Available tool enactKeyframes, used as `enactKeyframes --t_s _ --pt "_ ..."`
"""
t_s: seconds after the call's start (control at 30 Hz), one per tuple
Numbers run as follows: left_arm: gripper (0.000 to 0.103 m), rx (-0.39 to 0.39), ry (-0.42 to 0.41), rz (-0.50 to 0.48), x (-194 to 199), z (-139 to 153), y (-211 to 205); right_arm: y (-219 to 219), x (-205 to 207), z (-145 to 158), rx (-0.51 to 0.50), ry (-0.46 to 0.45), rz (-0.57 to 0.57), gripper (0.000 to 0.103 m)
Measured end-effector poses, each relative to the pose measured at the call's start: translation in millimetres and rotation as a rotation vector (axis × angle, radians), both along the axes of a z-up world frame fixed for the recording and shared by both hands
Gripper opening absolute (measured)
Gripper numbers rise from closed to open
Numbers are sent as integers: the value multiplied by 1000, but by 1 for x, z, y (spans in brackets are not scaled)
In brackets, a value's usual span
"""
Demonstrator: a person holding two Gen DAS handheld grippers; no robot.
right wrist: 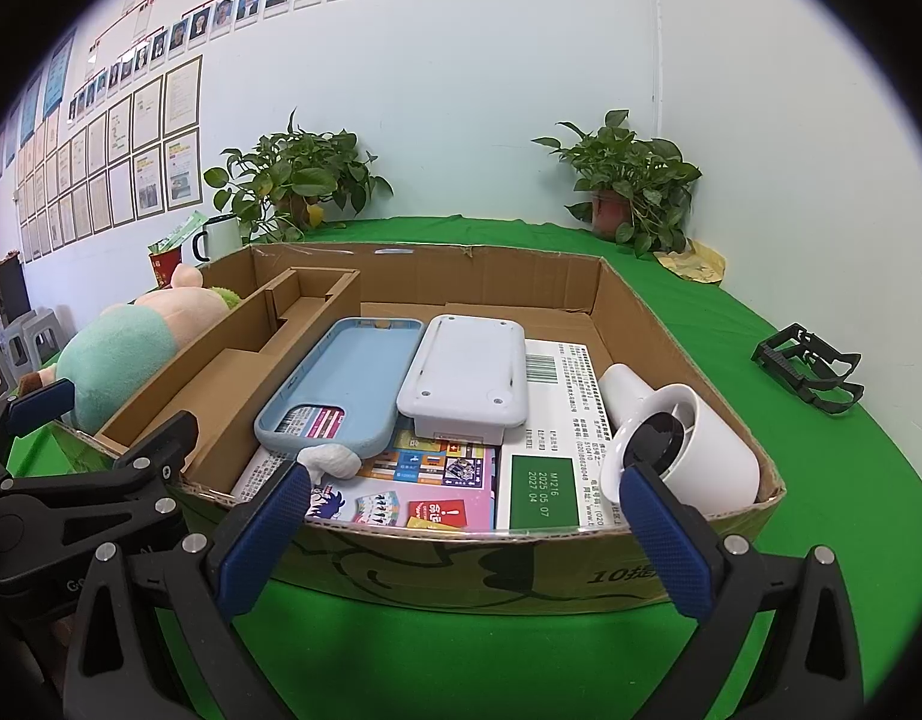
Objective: Organize objects
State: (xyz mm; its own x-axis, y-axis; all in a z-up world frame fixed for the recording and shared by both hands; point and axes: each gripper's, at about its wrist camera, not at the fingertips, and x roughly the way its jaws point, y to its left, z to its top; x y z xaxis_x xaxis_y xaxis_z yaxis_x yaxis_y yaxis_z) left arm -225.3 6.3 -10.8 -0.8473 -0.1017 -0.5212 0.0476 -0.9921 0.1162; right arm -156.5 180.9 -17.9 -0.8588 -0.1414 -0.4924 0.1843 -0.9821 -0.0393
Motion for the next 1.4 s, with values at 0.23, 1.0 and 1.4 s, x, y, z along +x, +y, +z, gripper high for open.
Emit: enactKeyframes --t_s 0.23,1.0,1.4 --pt "103 -2 0 1 0 0 0 0 0 0 -2 0 2 103" --pt "103 -2 0 2 -1 -1 0 -1 0 0 0 -1 2 103" --pt "103 0 0 3 -2 -3 -1 -1 -1 -1 2 -3 8 103"
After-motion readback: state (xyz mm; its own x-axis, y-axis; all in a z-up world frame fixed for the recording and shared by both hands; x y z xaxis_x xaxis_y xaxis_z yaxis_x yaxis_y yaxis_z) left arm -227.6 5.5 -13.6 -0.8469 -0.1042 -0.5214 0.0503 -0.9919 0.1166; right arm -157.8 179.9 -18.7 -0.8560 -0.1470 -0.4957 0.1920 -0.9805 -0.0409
